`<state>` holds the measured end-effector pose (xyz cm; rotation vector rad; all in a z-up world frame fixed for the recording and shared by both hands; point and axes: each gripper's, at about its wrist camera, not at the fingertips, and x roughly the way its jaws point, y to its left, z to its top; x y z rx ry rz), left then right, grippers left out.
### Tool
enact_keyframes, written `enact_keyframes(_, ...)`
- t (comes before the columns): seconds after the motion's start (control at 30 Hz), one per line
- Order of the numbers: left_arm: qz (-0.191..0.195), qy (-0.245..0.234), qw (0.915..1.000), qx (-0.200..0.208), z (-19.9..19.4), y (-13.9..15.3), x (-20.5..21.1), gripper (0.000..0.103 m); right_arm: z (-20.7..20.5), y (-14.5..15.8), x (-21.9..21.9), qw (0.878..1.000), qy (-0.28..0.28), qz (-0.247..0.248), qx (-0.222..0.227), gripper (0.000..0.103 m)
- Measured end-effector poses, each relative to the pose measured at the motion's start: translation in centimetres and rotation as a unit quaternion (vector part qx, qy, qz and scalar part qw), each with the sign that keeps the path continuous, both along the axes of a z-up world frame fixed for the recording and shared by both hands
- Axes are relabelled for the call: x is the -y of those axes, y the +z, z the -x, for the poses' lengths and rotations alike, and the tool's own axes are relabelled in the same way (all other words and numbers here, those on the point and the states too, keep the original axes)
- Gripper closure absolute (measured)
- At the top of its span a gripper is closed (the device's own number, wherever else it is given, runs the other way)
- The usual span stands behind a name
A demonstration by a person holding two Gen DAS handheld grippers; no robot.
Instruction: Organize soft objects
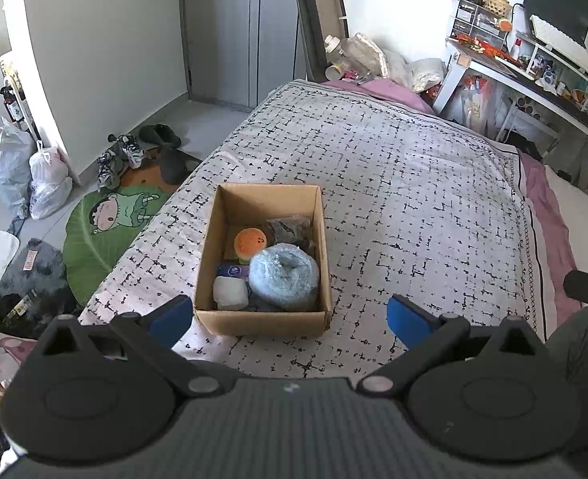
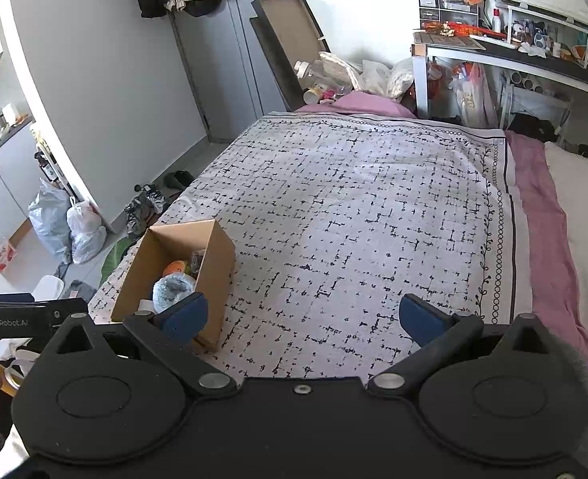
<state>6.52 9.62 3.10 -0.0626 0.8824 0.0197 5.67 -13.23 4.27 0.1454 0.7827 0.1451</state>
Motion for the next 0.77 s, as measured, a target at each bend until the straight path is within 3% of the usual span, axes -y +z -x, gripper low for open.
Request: enact_keyframes(0.77,0.002,-0.003,1.0,-0.002,0.11,-0.15,0.19,0.0,-0.09,-0.15,-0.07,1.0,-0.004,0.006,-0.001,0.0)
